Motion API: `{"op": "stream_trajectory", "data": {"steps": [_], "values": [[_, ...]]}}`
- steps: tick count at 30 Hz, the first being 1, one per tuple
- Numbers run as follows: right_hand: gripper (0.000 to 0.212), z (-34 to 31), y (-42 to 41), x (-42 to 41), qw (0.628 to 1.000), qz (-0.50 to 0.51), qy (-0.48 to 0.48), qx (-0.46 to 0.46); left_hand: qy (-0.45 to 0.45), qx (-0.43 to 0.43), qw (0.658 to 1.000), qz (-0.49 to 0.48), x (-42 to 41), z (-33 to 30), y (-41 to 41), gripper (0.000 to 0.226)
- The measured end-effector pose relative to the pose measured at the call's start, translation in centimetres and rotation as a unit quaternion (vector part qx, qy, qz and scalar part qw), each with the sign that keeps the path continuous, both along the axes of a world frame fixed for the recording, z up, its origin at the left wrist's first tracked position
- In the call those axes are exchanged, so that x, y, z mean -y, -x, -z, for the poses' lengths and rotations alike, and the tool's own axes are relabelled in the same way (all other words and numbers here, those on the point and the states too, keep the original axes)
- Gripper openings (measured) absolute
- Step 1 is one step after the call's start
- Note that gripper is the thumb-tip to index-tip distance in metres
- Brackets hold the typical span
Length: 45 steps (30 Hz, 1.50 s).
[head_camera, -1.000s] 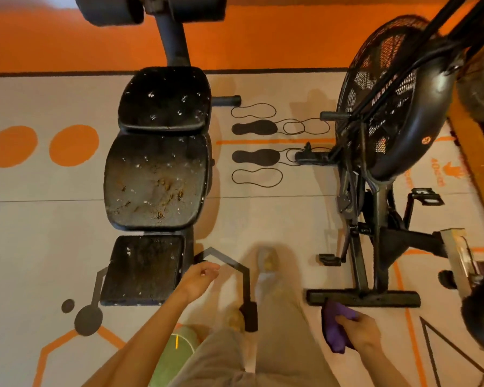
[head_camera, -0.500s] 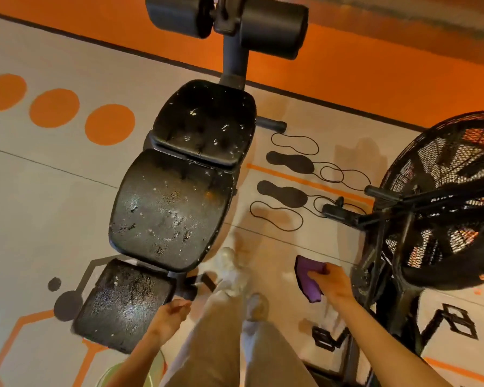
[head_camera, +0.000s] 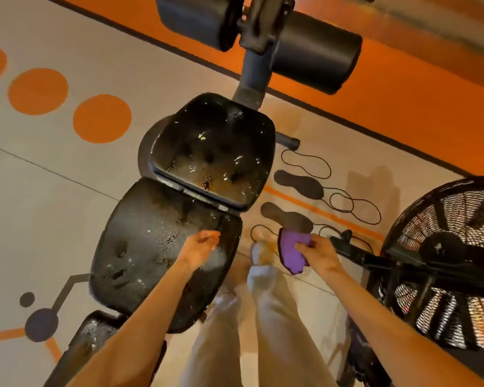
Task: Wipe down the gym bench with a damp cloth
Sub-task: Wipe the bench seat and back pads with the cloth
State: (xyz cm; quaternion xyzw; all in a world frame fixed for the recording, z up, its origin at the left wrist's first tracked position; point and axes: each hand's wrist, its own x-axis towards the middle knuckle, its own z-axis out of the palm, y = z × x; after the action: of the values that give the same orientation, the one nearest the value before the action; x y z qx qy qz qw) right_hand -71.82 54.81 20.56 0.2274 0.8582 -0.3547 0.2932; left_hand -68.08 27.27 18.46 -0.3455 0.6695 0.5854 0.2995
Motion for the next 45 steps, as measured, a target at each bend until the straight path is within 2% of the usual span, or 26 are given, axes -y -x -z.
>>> {"op": "stream_trajectory", "data": {"steps": [5, 9, 13, 18, 21, 24, 26, 29, 32, 34, 37, 41, 45], "values": [[0.027, 2.3, 9.6, 2.4, 0.998, -0.017, 0.021, -0.059, 0.024, -0.043, 0.999, 0.007, -1.2, 1.1, 7.5, 0.027], [0.029, 4.2, 16.4, 4.1, 0.996, -0.027, 0.041, -0.068, 0.058, -0.052, 0.997, 0.024, -2.0, 2.9, 12.7, 0.025], [0.034, 6.5, 22.6, 5.2, 0.992, -0.023, 0.098, -0.077, 0.075, -0.061, 0.995, 0.029, -2.2, 5.3, 17.4, 0.026], [0.03, 10.4, 29.4, 6.5, 0.983, -0.037, 0.157, -0.094, 0.126, -0.119, 0.985, 0.02, -1.9, 8.8, 22.8, 0.023], [0.027, 13.0, 32.4, 7.7, 0.975, -0.032, 0.197, -0.1, 0.18, -0.164, 0.968, 0.052, -1.9, 11.0, 25.1, 0.027], [0.025, 16.0, 34.5, 8.6, 0.967, -0.045, 0.207, -0.139, 0.249, -0.223, 0.938, 0.096, -1.4, 13.4, 26.6, 0.033], [0.031, 18.1, 35.5, 8.9, 0.961, -0.074, 0.175, -0.201, 0.298, -0.25, 0.912, 0.128, -0.8, 15.0, 27.2, 0.035], [0.043, 20.5, 36.1, 8.9, 0.931, -0.137, 0.065, -0.333, 0.359, -0.292, 0.867, 0.183, 0.4, 16.7, 27.9, 0.037], [0.037, 21.3, 35.6, 9.2, 0.89, -0.199, -0.049, -0.408, 0.39, -0.335, 0.823, 0.24, 1.6, 17.9, 28.5, 0.039], [0.039, 21.7, 34.5, 10.3, 0.883, -0.254, -0.111, -0.378, 0.4, -0.344, 0.809, 0.259, 2.4, 18.6, 29.0, 0.041], [0.062, 22.7, 33.4, 11.6, 0.866, -0.323, -0.204, -0.324, 0.404, -0.357, 0.799, 0.267, 3.2, 19.6, 29.3, 0.042], [0.054, 22.5, 31.7, 11.5, 0.869, -0.307, -0.205, -0.331, 0.396, -0.381, 0.793, 0.265, 3.4, 20.4, 29.1, 0.042], [0.055, 22.4, 30.3, 10.3, 0.84, -0.391, -0.202, -0.317, 0.395, -0.375, 0.799, 0.254, 3.3, 20.4, 28.9, 0.045]]}}
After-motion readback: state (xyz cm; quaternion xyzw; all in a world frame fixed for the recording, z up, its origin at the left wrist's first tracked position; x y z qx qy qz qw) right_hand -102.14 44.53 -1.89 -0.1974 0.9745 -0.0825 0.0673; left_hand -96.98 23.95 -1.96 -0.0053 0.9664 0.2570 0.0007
